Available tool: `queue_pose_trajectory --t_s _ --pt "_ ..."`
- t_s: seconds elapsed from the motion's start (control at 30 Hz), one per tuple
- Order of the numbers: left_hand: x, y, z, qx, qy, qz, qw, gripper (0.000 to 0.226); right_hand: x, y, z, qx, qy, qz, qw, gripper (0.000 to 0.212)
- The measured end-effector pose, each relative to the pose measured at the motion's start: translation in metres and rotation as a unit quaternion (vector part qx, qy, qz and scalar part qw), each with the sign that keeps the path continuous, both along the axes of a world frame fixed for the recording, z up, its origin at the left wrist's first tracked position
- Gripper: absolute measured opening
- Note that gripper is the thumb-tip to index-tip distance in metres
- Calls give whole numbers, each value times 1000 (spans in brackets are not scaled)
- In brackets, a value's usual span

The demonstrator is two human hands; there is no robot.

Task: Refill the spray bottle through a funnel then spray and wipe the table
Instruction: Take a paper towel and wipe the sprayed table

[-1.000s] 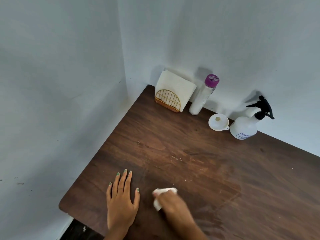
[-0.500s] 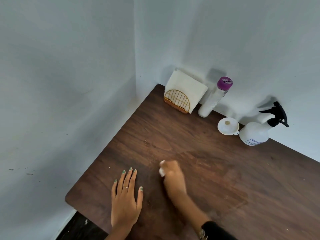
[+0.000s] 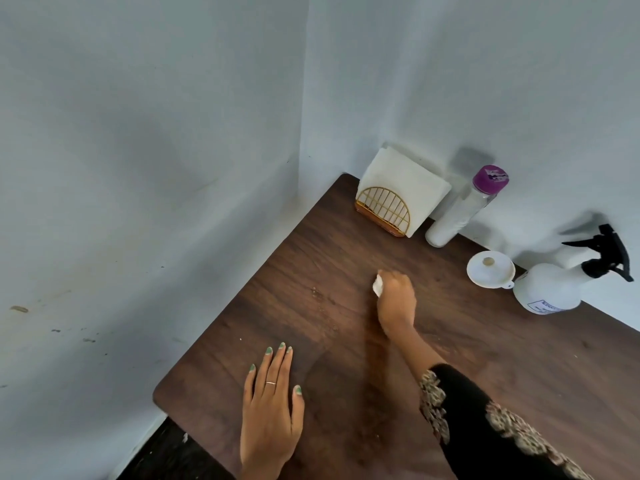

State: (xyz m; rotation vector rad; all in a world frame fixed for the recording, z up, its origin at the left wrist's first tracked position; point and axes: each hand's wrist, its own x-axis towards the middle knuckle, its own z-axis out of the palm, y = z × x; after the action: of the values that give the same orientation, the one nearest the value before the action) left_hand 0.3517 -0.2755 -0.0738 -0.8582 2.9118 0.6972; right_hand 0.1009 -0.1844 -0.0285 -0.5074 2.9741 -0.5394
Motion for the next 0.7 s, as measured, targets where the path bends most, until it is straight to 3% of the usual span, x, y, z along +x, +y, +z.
queue_pose_trajectory --t_s 0.07,0.13,0.23,0.3,0.4,0.47,0.5,0.57,0.63,0.7 --pt "1 0 0 5 15 4 1000 57 10 -37 3 3 -7 30 1000 39" --pt "1 -1 1 12 31 9 999 59 39 -65 -4 -5 -13 131 991 31" --pt "0 0 -1 31 66 39 997 64 98 -78 -18 -17 10 353 935 16" --pt "0 1 -1 49 83 69 993 66 119 -66 -22 -10 19 470 882 18" --pt "-1 2 -1 45 84 66 993 68 94 -32 -23 25 88 525 846 22" --pt "-1 2 -1 41 74 60 995 70 54 -7 -21 -14 97 422 901 16" --pt "0 2 -1 39 69 61 995 71 31 4 -17 -42 79 318 944 15" --pt "0 2 -3 36 60 66 995 70 -9 23 -14 -19 40 125 991 26" --pt "0 3 -4 35 52 68 996 68 -24 22 -12 4 25 -28 999 35" --pt "0 3 -4 30 55 68 996 67 -10 -2 -9 -2 21 -70 997 39"
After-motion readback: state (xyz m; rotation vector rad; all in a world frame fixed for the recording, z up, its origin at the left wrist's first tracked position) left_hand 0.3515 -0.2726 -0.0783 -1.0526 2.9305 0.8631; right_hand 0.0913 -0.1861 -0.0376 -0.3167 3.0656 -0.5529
